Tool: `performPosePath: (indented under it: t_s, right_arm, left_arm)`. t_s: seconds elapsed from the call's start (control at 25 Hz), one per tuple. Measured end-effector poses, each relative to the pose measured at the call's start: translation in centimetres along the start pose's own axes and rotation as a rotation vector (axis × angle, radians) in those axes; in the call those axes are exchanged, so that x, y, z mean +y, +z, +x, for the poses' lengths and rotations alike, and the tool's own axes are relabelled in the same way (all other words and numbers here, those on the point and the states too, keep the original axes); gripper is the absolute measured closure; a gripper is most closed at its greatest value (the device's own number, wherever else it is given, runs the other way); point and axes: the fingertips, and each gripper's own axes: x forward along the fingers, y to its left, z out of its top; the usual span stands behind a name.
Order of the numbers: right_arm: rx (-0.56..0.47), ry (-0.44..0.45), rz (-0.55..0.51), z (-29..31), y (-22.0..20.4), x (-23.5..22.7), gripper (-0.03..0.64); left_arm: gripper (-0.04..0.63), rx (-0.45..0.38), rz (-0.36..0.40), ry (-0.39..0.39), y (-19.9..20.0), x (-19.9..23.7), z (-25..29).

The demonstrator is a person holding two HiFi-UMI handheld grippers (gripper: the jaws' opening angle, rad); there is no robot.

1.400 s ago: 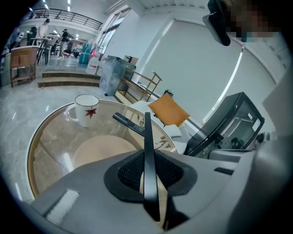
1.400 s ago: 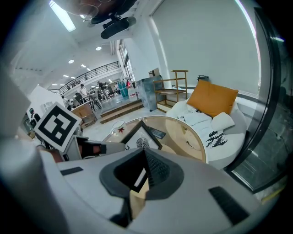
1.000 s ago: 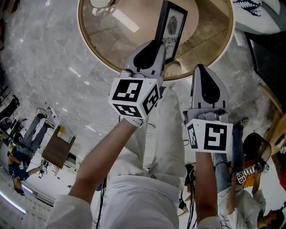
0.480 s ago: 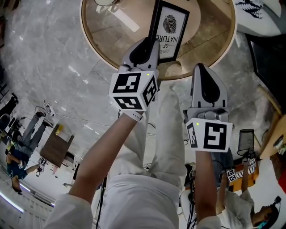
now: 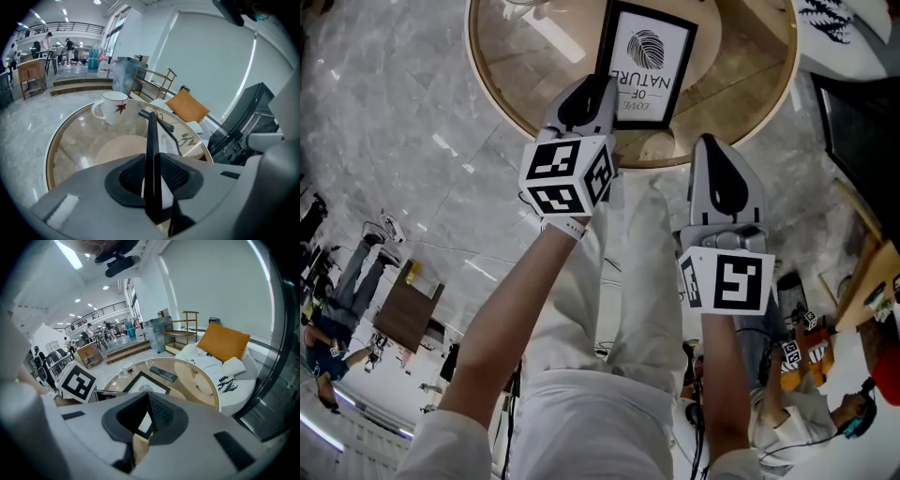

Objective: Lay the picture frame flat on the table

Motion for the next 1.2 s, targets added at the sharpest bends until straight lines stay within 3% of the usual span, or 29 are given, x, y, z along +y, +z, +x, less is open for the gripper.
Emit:
performPosePath:
  t_s: [0.48,1.2]
  right_arm:
    - [0.018,0.012,0.001,0.7,-0.9,1.0,0.612]
    - [0.016,0.008,0.01,-0.4,-1.4,1.1,0.612]
  left_arm:
    - [0.489,0.032,-0.047,-0.012,-2.9,2.3,1.6]
    - [0.488,0.128,-0.013,0.057,-4.9,3.6,3.4]
